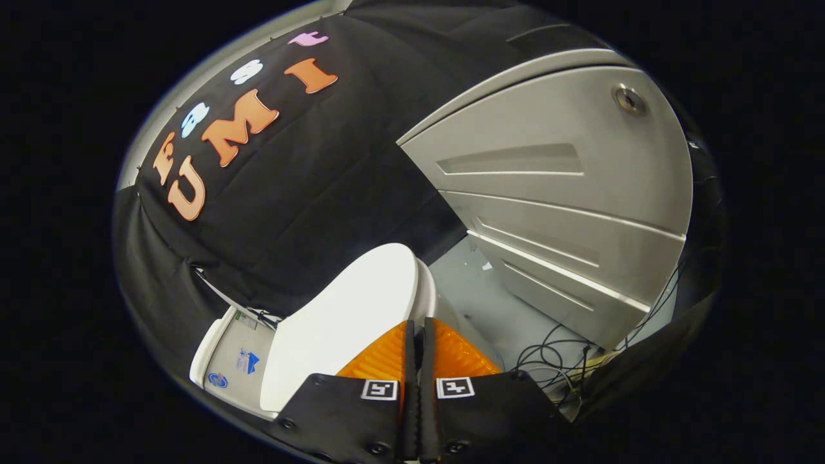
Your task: Open the toilet lid.
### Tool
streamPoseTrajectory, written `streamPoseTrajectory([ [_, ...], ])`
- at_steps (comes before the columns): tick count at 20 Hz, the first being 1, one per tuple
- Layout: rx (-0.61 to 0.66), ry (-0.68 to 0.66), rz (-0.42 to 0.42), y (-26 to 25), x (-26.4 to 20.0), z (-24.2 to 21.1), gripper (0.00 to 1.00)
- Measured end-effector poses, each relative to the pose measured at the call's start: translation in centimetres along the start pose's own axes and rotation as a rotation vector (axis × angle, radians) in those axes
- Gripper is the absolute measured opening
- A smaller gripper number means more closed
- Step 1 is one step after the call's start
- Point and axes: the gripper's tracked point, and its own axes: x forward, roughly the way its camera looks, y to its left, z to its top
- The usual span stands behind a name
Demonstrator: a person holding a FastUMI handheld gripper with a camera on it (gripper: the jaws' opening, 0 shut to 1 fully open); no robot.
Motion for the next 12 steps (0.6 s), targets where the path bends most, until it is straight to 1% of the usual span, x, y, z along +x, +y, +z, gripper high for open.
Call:
streamPoseTrajectory([
  [2,-0.028,-0.017,0.01,1.1,-0.6,0.9,0.09],
  [4,-0.044,-0.052,0.038,2.4,-1.3,2.0,0.08],
  [6,-0.069,-0.112,0.069,3.9,-1.4,3.9,0.08],
  [10,-0.123,-0.199,0.118,7.0,-2.3,6.2,0.08],
  [12,-0.173,-0.266,0.139,9.1,-2.5,8.1,0.08],
])
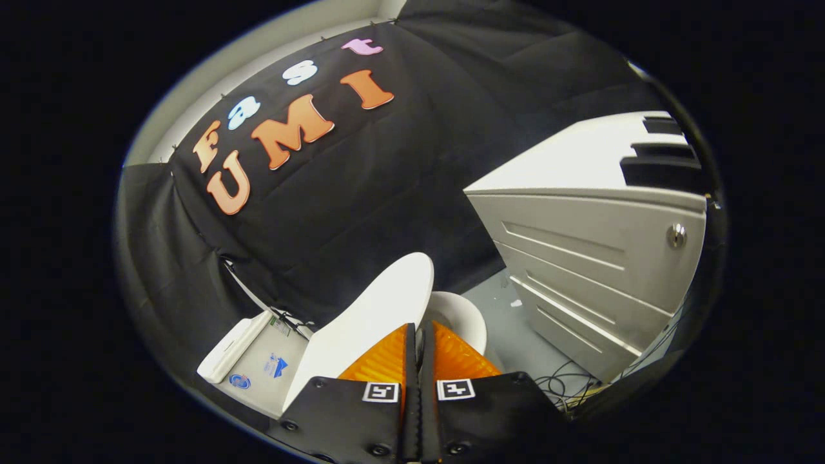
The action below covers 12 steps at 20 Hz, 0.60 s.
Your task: Open the toilet lid.
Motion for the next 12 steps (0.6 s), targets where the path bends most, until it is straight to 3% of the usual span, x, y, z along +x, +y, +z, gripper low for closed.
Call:
streamPoseTrajectory([
  [12,-0.152,-0.012,0.139,9.7,-1.1,4.7,0.08],
])
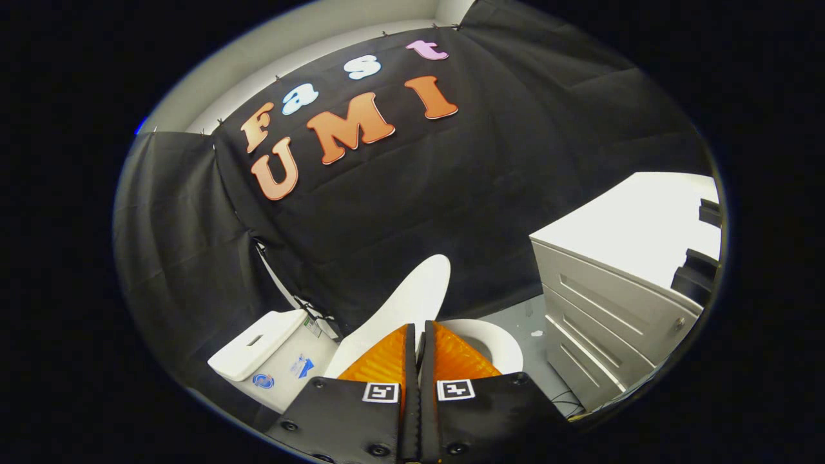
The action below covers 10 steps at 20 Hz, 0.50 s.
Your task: Open the toilet lid.
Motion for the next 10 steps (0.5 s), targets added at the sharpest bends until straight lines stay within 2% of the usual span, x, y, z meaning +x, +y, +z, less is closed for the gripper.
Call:
streamPoseTrajectory([
  [4,-0.062,0.004,0.048,3.5,0.6,1.8,0.08],
  [10,-0.09,0.018,0.121,8.4,1.2,3.4,0.08],
])
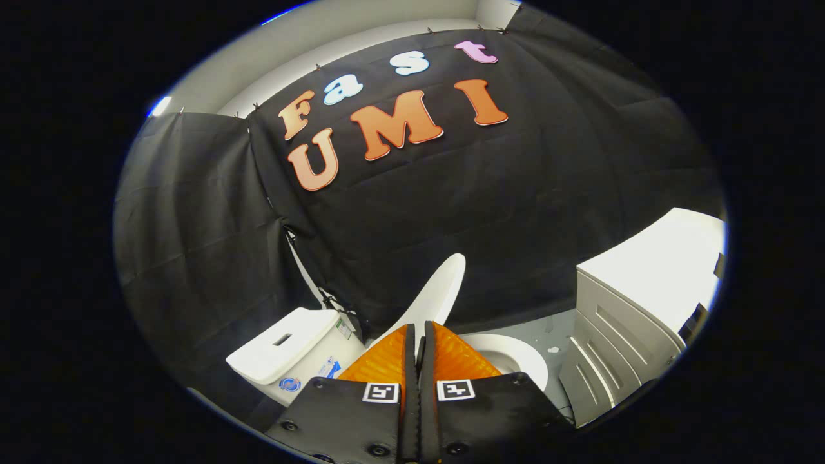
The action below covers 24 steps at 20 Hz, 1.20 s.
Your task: Open the toilet lid.
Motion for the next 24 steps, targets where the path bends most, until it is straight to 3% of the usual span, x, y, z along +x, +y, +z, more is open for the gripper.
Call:
streamPoseTrajectory([
  [9,-0.088,0.001,0.122,8.4,1.1,2.7,0.08],
  [14,-0.217,0.009,0.166,13.8,1.7,3.4,0.08],
  [24,-0.221,0.027,0.254,22.0,3.1,3.3,0.08],
])
